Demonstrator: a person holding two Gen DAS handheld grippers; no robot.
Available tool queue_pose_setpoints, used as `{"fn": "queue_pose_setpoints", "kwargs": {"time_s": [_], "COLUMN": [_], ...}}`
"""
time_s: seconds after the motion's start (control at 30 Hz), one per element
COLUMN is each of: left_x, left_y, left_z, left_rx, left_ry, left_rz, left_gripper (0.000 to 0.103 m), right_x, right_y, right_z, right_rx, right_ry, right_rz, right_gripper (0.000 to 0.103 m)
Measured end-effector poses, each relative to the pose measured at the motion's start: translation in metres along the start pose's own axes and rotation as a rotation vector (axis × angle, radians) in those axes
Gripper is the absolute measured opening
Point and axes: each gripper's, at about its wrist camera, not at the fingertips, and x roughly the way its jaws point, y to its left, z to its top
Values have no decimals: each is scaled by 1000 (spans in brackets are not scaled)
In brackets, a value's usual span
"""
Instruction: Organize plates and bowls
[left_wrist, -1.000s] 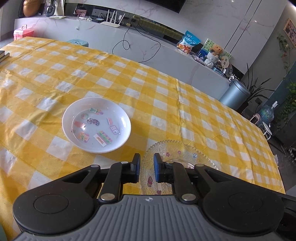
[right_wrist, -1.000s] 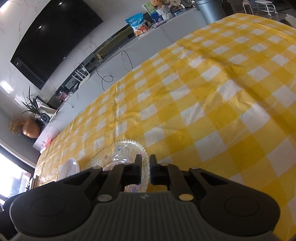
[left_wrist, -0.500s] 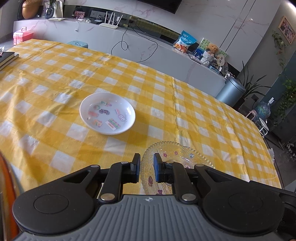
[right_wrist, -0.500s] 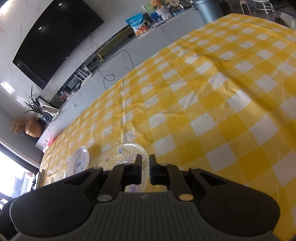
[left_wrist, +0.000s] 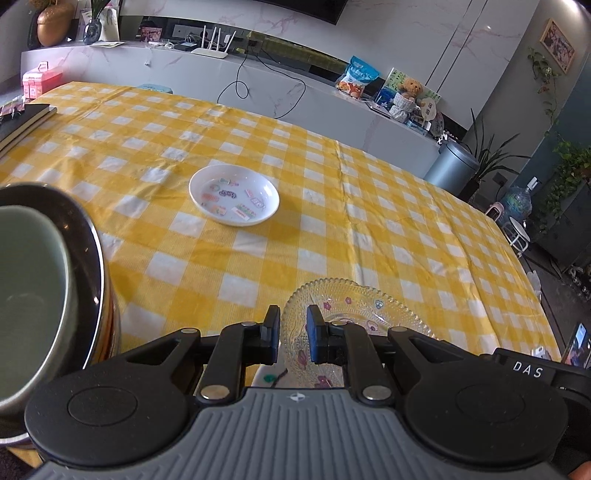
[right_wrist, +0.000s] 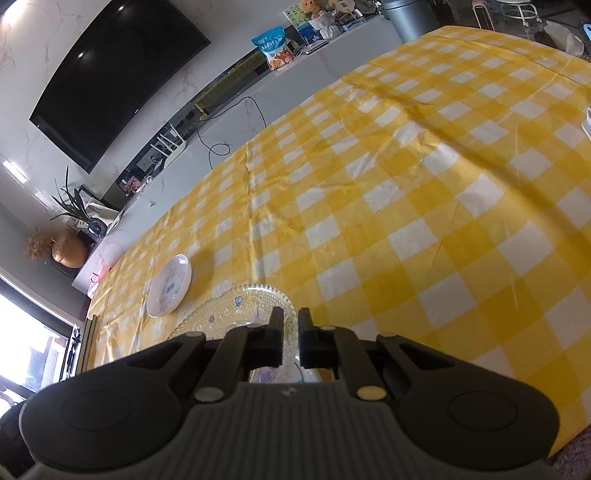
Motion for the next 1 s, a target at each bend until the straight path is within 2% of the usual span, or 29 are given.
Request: {"fn": "queue_pose_setpoints", "kwargs": {"time_s": [0.37,0.67,1.0], "left_x": [-10,-7,-6], "left_y": [9,8,6], "left_z": [-17,-26,-32], "left_rx": [13,47,75], "left_ry": [10,25,42], "left_rz": [22,35,50], "left_gripper": [16,16,16], "right_x": [-11,-11,-14], "right_y": [2,2,13], "right_z": [-24,-31,-38], "right_rx": [-24,-47,-154], "right_ry": [4,7,-27], "right_rz": [-12,-28,-77], "right_gripper": [5,6,7]}}
